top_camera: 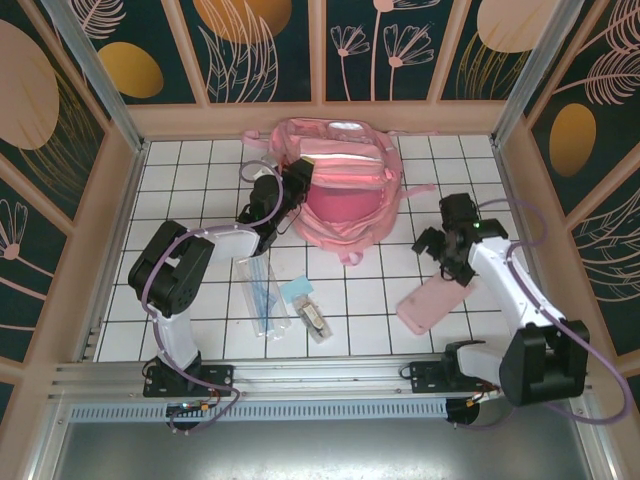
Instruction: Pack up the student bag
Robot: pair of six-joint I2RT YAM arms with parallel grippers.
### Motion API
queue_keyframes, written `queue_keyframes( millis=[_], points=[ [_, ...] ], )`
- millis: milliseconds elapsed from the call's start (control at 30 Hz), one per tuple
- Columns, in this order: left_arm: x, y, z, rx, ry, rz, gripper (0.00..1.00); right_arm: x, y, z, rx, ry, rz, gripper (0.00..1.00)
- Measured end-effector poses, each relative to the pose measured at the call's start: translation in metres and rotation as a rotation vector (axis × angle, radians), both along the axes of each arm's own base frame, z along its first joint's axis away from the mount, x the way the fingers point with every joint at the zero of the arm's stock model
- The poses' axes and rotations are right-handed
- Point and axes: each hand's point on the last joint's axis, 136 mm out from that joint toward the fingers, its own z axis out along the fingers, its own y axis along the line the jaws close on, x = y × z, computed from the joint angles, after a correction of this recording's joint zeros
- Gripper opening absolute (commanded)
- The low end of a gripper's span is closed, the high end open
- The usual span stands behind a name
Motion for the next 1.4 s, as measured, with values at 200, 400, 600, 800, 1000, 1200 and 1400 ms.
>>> queue_keyframes(
  millis=[200,400,600,800,1000,1200,1400],
  points=[
    [-0.001,0.0,0.002,-0.019,-0.007,-0.001,0.0,-0.05,0.014,-0.037,0.002,0.129,-0.071,0.99],
    [0.0,-0.001,-0.001,-0.028,-0.012,-0.005,0.0,-0.07,0.013,-0.057,0.016,0.163,-0.159,0.99],
    [0.001,-0.003,-0.002,-0.031,-0.011,-0.014,0.0,-0.064,0.019,-0.072,0.056,0.148,-0.185,0.99],
    [0.0,-0.004,-0.002,-0.031,-0.011,-0.022,0.0,-0.061,0.02,-0.091,0.05,0.16,-0.189,0.99],
    [0.0,-0.005,-0.002,-0.031,-0.011,-0.023,0.0,-0.061,0.019,-0.092,0.043,0.163,-0.184,0.91],
    [0.0,-0.005,-0.002,-0.031,-0.011,-0.023,0.0,-0.057,0.019,-0.087,0.038,0.145,-0.142,0.83],
    [0.006,-0.01,0.015,-0.042,-0.031,-0.031,0.0,-0.014,0.036,-0.039,0.086,-0.019,-0.038,0.79]
  ],
)
